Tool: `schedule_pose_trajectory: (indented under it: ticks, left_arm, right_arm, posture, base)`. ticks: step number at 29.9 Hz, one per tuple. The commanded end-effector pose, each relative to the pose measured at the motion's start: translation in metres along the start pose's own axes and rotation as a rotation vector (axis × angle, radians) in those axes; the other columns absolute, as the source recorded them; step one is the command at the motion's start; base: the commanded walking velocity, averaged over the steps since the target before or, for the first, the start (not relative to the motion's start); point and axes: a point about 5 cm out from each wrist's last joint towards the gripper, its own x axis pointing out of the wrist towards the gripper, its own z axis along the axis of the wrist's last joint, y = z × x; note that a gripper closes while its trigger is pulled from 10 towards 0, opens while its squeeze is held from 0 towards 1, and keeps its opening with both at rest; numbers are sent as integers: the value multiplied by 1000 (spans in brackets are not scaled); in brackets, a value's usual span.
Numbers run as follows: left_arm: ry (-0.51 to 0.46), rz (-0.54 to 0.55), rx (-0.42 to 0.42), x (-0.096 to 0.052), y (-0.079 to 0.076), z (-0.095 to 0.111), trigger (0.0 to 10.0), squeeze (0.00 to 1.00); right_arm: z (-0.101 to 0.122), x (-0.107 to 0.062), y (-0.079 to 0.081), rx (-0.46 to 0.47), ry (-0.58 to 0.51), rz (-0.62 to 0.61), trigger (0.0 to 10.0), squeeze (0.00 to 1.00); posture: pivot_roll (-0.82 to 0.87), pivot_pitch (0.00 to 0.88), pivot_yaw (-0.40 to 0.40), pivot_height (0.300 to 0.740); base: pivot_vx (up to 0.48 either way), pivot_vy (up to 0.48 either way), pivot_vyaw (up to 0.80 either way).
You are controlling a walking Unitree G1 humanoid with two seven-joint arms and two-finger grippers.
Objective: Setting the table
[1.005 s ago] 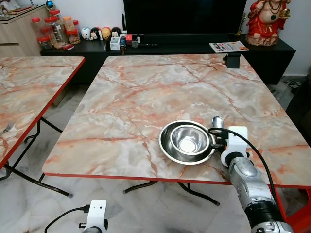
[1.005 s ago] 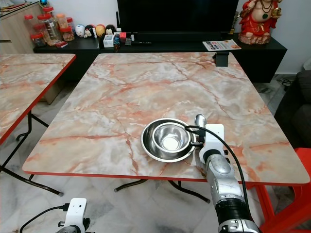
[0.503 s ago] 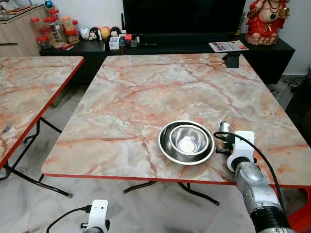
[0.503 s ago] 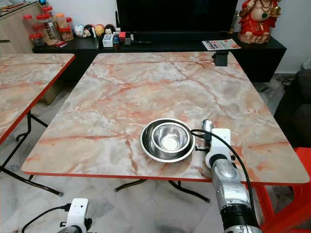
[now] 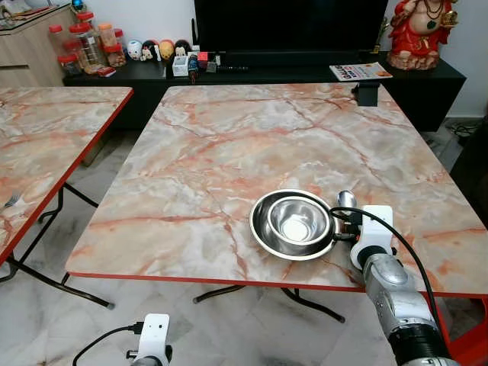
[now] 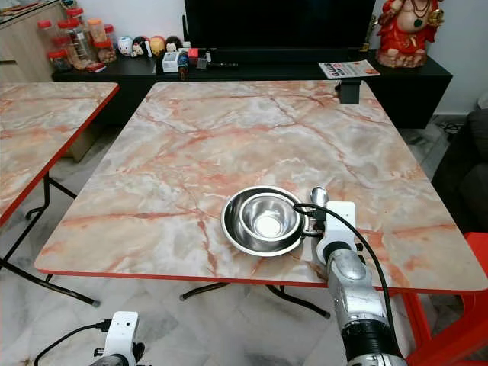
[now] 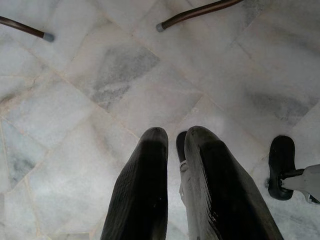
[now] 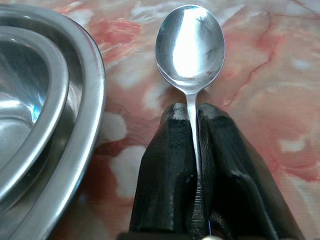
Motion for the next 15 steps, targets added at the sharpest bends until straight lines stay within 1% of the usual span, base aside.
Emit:
schedule_pose_trajectory:
  ticks: [1, 2, 3, 4, 5, 6, 7, 8, 9, 10, 11, 15]
  left_arm:
    - [17, 7, 5, 0, 3, -3, 10000, 0]
    - [17, 7, 5, 0, 3, -3, 10000, 0]
    - [17, 7, 6, -1, 3, -3, 10000, 0]
    - [17, 7, 6, -1, 3, -3, 10000, 0]
    - [17, 7, 6, -1, 3, -3, 10000, 0]
    - [17, 8, 6, -1, 3, -3, 10000, 0]
    - [17, 7, 6, -1, 4, -3, 10000, 0]
    - [16, 7, 6, 0, 4, -3, 10000, 0]
    - [16, 7, 7, -1, 4, -3, 10000, 0]
    - [16, 7, 7, -1, 4, -3, 10000, 0]
    - [16, 6, 8, -1, 4, -3, 10000, 0]
    - [15, 5, 10, 0, 4, -2, 10000, 0]
  right_arm:
    - [3, 0, 3, 5, -5, 8, 10000, 0]
    - [3, 0, 3, 5, -5, 8, 10000, 0]
    - [3, 0, 3, 5, -6, 9, 10000, 376]
    - [3, 0, 3, 5, -7, 8, 10000, 949]
    - [3, 0, 3, 5, -7, 8, 10000, 949]
    - [3, 1, 3, 4, -8, 8, 10000, 1000]
    - [4, 1, 3, 2, -8, 4, 10000, 1000]
    - [4, 1, 3, -1, -7, 3, 10000, 604]
    - [3, 1, 3, -4, -6, 1, 10000, 278]
    - [3, 1, 3, -5, -5, 1, 10000, 278]
    - [3, 1, 3, -5, -5, 1, 10000, 0]
    - [3, 1, 3, -6, -5, -1, 10000, 0]
  posture:
    - [-108, 0, 31, 740]
    - [-108, 0, 31, 740]
    - [-108, 0, 31, 740]
    - [-108, 0, 31, 740]
    - [-108, 0, 31, 740]
    - [-108, 0, 31, 740]
    - [-108, 0, 31, 740]
    - [-108, 0, 32, 740]
    - [-108, 0, 32, 740]
    - [-108, 0, 32, 740]
    - [-108, 0, 32, 740]
    - [-109, 0, 33, 740]
  base:
    - [0, 0, 0]
    - [0, 0, 0]
    - [0, 0, 0]
    - [0, 0, 0]
    - [0, 0, 0]
    - [0, 0, 0]
    - [0, 0, 0]
    - [0, 0, 0]
    - [0, 0, 0]
    - [0, 0, 0]
    - [0, 0, 0]
    - [0, 0, 0]
